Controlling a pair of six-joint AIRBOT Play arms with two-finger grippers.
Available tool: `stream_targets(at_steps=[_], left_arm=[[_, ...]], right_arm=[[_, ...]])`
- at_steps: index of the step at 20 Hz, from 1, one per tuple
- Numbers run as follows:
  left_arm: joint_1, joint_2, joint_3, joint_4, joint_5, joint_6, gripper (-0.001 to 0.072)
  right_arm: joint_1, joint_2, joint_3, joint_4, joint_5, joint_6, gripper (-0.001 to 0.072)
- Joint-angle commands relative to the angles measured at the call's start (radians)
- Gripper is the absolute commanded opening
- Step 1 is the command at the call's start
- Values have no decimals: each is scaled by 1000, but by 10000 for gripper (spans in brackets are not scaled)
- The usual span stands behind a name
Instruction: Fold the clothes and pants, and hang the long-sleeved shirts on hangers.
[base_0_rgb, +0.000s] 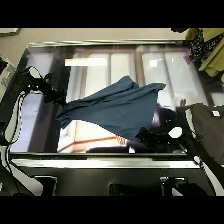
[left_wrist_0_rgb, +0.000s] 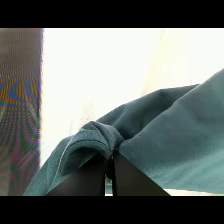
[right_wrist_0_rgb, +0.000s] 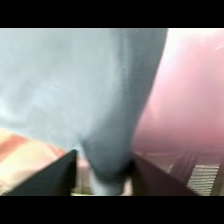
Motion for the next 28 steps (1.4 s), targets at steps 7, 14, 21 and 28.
stream_targets(at_steps=[7, 14, 21, 28], left_arm=[[37, 44, 55, -55, 2, 0, 17], [170, 363, 301, -234, 102, 3, 17], [223, 943, 243, -166, 266, -22, 17], [223, 1114, 229, 105, 255, -229, 16]], right_arm=[[-27, 138, 117, -12, 47, -51, 33], [-182, 308, 823, -99, 253, -183, 33], [-182, 450, 1344, -304, 373, -124, 33], [-182, 406, 1395, -520, 407, 58, 33]])
